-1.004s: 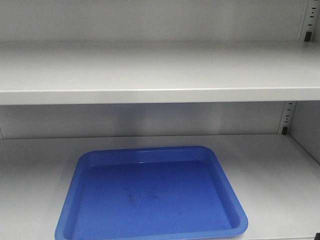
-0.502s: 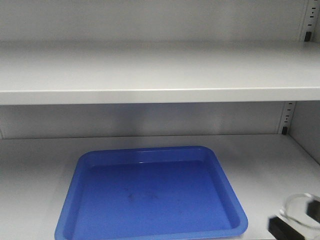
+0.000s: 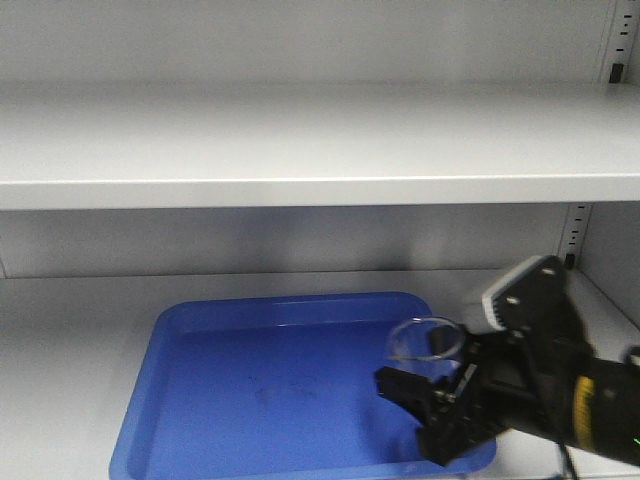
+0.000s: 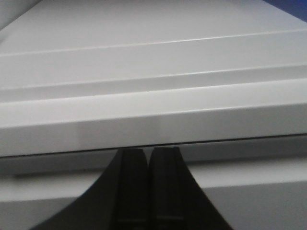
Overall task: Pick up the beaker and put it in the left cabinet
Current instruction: 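Extend the right arm and lower the beaker onto the blue tray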
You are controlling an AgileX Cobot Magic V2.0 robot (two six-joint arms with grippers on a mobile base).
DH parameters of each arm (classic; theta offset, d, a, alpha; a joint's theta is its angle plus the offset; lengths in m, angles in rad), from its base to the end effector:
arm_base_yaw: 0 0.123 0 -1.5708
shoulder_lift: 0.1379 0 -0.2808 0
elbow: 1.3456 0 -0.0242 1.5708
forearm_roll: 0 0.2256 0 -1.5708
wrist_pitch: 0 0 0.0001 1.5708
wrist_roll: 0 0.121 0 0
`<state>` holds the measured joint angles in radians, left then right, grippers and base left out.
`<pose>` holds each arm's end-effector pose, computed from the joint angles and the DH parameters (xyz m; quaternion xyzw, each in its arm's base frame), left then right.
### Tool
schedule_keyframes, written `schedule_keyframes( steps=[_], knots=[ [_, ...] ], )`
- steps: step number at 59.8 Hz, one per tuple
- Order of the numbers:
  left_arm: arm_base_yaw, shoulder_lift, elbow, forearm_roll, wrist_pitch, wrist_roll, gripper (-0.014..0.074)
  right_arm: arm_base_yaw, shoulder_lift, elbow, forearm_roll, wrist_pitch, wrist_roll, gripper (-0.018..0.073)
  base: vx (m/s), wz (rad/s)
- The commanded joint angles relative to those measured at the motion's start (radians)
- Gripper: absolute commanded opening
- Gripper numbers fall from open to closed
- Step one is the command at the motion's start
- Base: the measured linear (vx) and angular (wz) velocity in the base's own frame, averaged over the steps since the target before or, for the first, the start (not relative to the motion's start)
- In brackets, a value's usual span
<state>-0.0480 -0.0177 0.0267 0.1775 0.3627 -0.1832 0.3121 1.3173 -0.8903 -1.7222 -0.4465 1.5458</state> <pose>0.0606 0.0047 0.1651 -0.0065 0.7984 0.0055 0.6020 0.2589 0.1377 0.3058 -0.3198 0.7607 0.2146 0.5225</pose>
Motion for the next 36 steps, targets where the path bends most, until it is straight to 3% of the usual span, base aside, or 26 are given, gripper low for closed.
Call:
schedule_keyframes(
  steps=[1,9,20,36],
  knots=[
    [-0.005,-0.01,-0.015,0.003,-0.075,-0.004,0.0004,-0.003,0.062,-0.099,0.129,-0.074,-0.147,-0.0005,0.0,0.0],
    [-0.005,-0.01,-0.015,0.003,-0.075,-0.004,0.0004,-0.003,0.183,-0.175,0.342,-0.197,-0.378,-0.0005,0.0,0.0],
    [-0.005,-0.01,-0.015,0.003,-0.075,-0.004,0.0004,0.005,0.329,-0.229,0.587,-0.363,-0.586,-0.0005,0.0,0.0],
    [-0.005,-0.01,-0.015,0.003,-0.075,-0.004,0.0004,0.061,0.441,-0.235,0.754,-0.393,-0.737,-0.0001,0.0,0.0]
  ],
)
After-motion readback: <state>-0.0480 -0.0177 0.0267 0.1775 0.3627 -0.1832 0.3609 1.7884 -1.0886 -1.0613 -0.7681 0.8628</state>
